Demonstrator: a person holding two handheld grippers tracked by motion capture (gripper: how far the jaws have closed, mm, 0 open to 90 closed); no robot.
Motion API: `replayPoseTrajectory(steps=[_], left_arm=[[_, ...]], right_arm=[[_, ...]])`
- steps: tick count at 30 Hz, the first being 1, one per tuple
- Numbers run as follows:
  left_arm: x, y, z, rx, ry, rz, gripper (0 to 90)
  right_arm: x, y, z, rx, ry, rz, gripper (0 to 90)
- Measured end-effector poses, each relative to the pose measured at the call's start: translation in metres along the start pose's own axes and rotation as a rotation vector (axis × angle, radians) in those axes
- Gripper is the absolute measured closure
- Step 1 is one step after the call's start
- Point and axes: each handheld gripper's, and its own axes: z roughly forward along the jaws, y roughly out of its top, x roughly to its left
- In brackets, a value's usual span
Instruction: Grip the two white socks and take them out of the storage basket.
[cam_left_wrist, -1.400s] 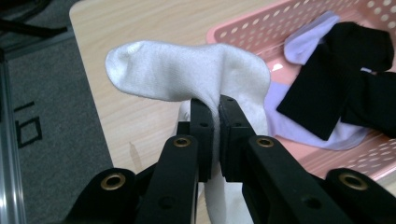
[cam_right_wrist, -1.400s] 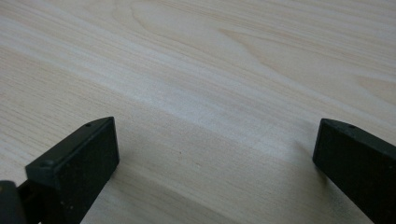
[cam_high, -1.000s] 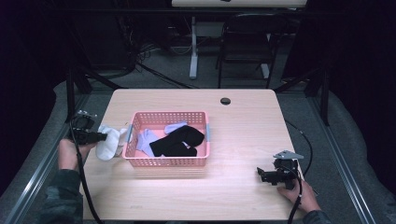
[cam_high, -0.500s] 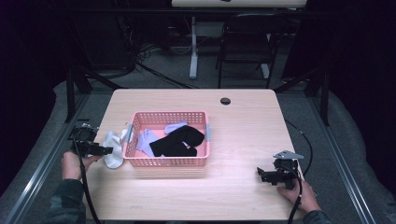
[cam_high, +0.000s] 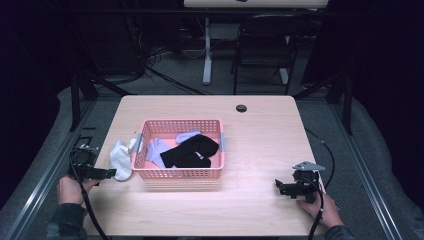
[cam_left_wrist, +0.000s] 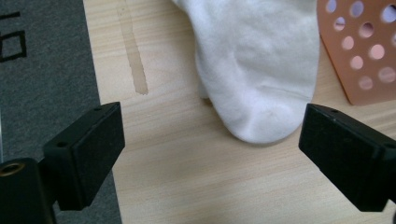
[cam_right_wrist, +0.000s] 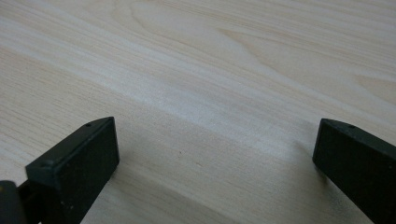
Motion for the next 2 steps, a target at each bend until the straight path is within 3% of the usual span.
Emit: replayPoseTrajectory(steps=[2], left_arm=[[0.0000,0.0001,0.0006,-0.007,-0.007,-0.003,5.0]], right_arm=[[0.0000,0.0000,-0.0001,0.001,0.000,0.000,0.0]])
